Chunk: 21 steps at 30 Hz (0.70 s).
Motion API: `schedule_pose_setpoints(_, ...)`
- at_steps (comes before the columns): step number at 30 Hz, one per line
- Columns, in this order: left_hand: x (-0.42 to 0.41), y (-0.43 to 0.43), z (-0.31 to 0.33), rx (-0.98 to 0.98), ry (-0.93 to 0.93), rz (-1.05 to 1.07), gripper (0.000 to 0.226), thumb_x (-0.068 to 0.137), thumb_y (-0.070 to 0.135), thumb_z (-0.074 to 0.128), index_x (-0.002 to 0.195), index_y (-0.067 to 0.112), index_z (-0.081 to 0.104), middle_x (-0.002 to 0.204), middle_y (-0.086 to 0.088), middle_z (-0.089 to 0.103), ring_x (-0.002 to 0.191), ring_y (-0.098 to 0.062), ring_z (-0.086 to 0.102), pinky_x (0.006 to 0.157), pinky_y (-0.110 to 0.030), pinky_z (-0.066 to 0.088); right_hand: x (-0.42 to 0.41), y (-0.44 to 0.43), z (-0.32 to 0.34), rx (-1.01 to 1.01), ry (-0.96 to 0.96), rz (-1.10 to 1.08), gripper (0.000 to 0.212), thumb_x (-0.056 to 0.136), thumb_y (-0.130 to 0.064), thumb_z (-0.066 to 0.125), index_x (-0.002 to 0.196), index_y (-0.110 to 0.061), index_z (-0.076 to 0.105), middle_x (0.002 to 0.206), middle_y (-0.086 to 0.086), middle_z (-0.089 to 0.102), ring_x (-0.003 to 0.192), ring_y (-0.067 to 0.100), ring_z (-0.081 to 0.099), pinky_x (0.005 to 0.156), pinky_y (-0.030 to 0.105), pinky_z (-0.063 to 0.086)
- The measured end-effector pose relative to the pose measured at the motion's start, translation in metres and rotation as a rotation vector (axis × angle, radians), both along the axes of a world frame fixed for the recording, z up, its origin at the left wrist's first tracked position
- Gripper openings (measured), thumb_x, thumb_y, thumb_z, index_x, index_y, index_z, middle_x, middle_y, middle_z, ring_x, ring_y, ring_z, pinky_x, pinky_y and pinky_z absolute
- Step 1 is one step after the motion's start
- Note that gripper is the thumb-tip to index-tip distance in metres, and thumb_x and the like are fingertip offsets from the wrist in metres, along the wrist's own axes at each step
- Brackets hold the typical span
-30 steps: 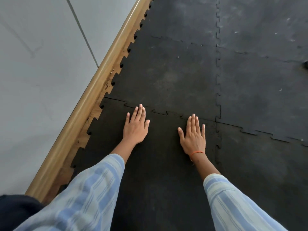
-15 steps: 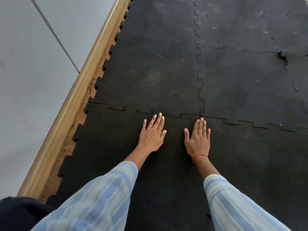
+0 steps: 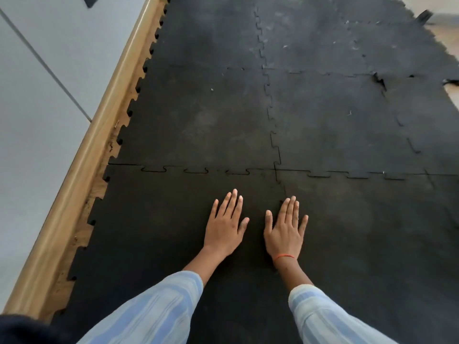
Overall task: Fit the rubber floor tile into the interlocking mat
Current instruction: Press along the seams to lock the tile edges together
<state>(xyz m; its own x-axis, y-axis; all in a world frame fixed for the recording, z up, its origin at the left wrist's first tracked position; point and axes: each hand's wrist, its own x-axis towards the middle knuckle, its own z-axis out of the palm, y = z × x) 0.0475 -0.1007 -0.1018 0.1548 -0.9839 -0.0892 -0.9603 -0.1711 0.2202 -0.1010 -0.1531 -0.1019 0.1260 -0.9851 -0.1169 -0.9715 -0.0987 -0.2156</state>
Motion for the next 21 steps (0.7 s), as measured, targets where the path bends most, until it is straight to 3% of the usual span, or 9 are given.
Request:
schedule_pose_setpoints(4, -0.008, 0.004, -0.005, -0.049, -0.005, 0.034, 0.061, 0.097, 0.044, 0.023, 0.147, 0.01, 0.028, 0.157, -0.007, 0.022, 0.144, -0.02, 0.021, 0.116, -0.041, 0.016, 0.001, 0.0, 0.001, -0.039, -0.008, -0.041, 0.073, 0.091, -0.055, 0.005, 0.15, -0.011, 0.009, 0.16, 0.004, 0.003, 0.147, 0.017, -0.001, 0.119, 0.047, 0.0)
schedule_pose_setpoints(8, -0.01, 0.008, 0.002, 0.048, 0.013, 0.012, 0.064, 0.096, 0.045, 0.014, 0.151, 0.013, 0.014, 0.16, -0.005, 0.007, 0.146, -0.018, 0.006, 0.118, -0.041, 0.004, -0.003, 0.001, -0.001, 0.012, 0.026, -0.007, 0.065, 0.097, -0.049, 0.02, 0.15, -0.013, 0.013, 0.16, 0.002, 0.007, 0.147, 0.019, 0.002, 0.119, 0.05, 0.0)
schedule_pose_setpoints(13, -0.027, 0.04, 0.0, 0.018, 0.009, 0.035, 0.064, 0.097, 0.047, 0.015, 0.15, 0.012, 0.018, 0.159, -0.006, 0.01, 0.146, -0.018, 0.01, 0.119, -0.043, 0.009, -0.038, 0.067, 0.001, -0.005, -0.01, -0.08, 0.066, 0.094, -0.047, 0.012, 0.15, -0.013, 0.017, 0.16, 0.001, 0.012, 0.147, 0.017, 0.006, 0.118, 0.05, -0.001)
schedule_pose_setpoints(17, -0.03, 0.043, -0.003, -0.035, 0.018, 0.057, 0.061, 0.098, 0.044, 0.024, 0.148, 0.01, 0.029, 0.157, -0.007, 0.02, 0.144, -0.02, 0.019, 0.117, -0.045, 0.018, -0.045, 0.092, 0.001, -0.038, -0.024, -0.155, 0.063, 0.093, -0.047, 0.02, 0.146, -0.014, 0.028, 0.158, 0.003, 0.021, 0.146, 0.02, 0.015, 0.117, 0.053, 0.003)
schedule_pose_setpoints(21, -0.031, 0.043, -0.002, -0.009, 0.006, 0.056, 0.06, 0.098, 0.044, 0.023, 0.149, 0.011, 0.025, 0.158, -0.007, 0.017, 0.145, -0.019, 0.017, 0.117, -0.044, 0.014, -0.048, 0.092, 0.0, -0.03, -0.029, -0.122, 0.06, 0.095, -0.046, 0.022, 0.145, -0.015, 0.033, 0.156, 0.003, 0.025, 0.145, 0.019, 0.018, 0.117, 0.053, 0.006)
